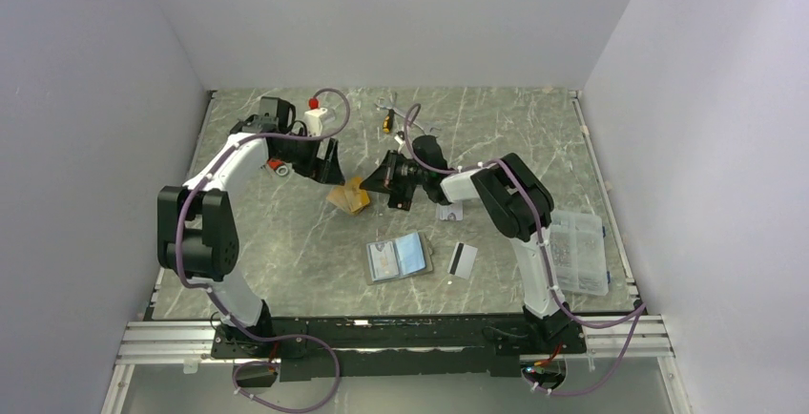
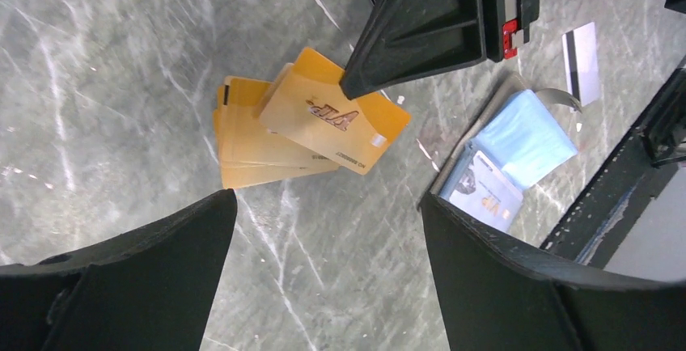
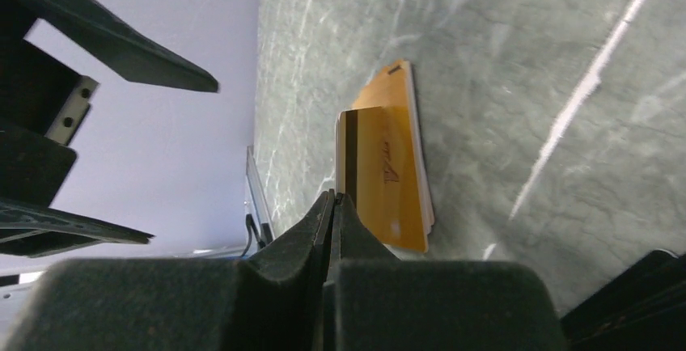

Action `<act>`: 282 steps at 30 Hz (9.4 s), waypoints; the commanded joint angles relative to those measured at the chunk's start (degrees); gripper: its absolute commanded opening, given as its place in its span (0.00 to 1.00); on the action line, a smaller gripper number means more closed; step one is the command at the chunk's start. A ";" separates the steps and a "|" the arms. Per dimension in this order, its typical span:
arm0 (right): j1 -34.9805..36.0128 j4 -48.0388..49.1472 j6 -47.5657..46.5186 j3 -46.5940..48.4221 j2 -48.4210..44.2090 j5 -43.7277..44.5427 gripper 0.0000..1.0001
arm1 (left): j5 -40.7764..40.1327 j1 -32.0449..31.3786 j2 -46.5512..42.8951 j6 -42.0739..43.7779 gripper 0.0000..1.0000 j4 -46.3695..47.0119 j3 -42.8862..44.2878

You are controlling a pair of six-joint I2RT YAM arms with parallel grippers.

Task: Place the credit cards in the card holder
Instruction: Pick up the credit card from the center of the board, then insert the credit card into the card holder.

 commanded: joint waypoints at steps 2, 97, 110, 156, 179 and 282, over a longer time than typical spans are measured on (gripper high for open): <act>-0.26 2.37 -1.62 1.79 -5.23 -0.90 0.00 | 5.32 1.58 -2.71 -2.97 0.94 3.41 -3.42; 15.17 -74.11 -20.39 -17.31 -44.96 60.58 0.00 | 10.79 3.23 -23.69 6.28 0.56 -1.87 -13.19; 15.22 -69.99 -21.66 -11.56 -53.13 52.79 0.00 | 16.55 -0.13 -26.62 -0.39 0.72 3.91 -16.52; 15.48 -2.81 -1.29 -28.90 -62.61 31.62 0.00 | 41.97 -5.98 -24.46 -53.18 0.29 54.37 -22.91; 16.13 2.41 -1.74 -24.47 -56.77 23.34 0.17 | 43.61 -5.39 -24.82 -49.11 0.00 48.09 -21.67; -1.92 -36.50 -15.94 -42.91 -59.77 14.71 0.00 | -26.57 -37.65 -5.36 14.48 0.45 6.91 -16.14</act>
